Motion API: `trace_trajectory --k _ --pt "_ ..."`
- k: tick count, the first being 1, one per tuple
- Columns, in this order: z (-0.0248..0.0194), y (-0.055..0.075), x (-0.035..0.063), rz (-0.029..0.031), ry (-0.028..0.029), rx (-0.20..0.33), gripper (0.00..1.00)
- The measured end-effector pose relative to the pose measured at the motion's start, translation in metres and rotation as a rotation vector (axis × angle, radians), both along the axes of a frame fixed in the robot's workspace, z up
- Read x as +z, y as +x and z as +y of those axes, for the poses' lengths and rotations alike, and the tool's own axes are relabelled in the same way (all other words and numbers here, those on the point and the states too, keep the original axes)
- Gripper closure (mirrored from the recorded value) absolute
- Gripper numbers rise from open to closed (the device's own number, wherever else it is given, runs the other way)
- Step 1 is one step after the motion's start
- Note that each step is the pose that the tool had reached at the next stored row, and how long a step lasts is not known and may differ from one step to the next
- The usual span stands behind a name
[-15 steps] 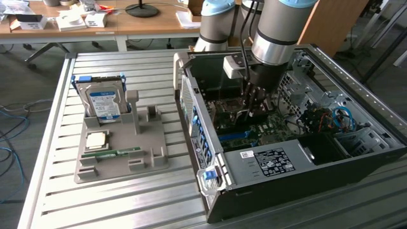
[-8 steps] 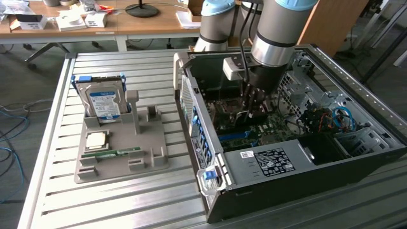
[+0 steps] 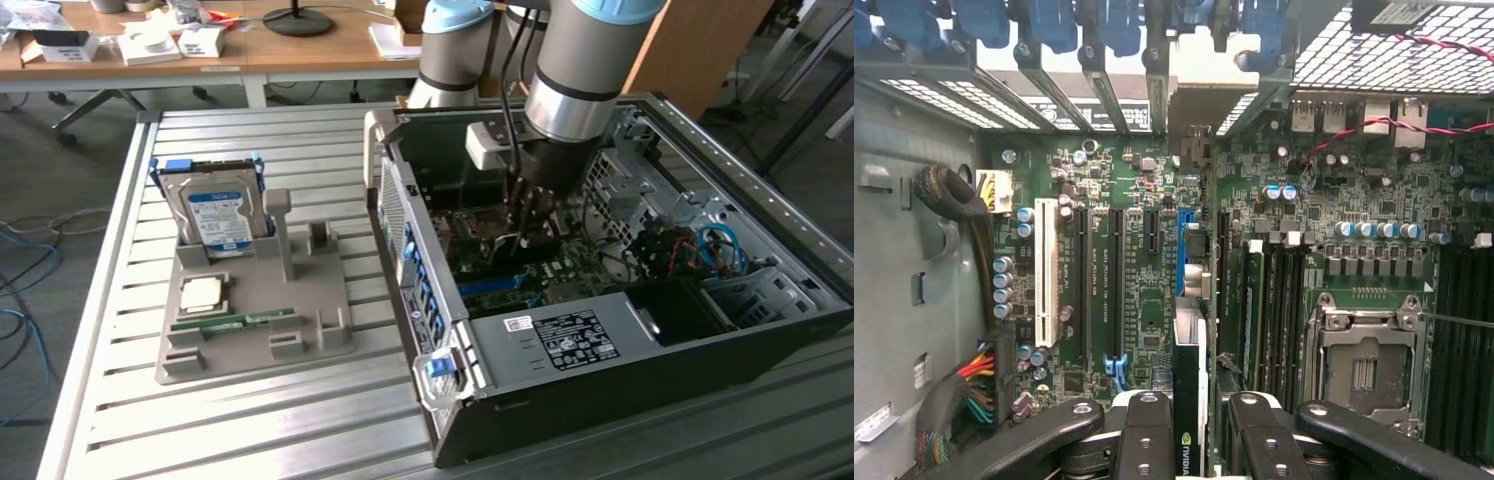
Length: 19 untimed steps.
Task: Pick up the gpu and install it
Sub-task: 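Insert the gpu into the slot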
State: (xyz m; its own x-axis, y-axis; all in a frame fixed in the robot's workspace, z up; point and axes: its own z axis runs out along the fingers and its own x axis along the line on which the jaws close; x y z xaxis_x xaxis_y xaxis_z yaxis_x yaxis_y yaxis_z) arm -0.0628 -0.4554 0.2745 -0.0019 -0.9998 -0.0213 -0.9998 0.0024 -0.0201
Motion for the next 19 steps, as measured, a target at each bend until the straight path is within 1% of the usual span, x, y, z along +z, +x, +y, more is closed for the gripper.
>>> trace_trajectory --k 19 --pt "-0.0007 -0.0018 -0.0008 0.0 -0.0001 0.0 0.74"
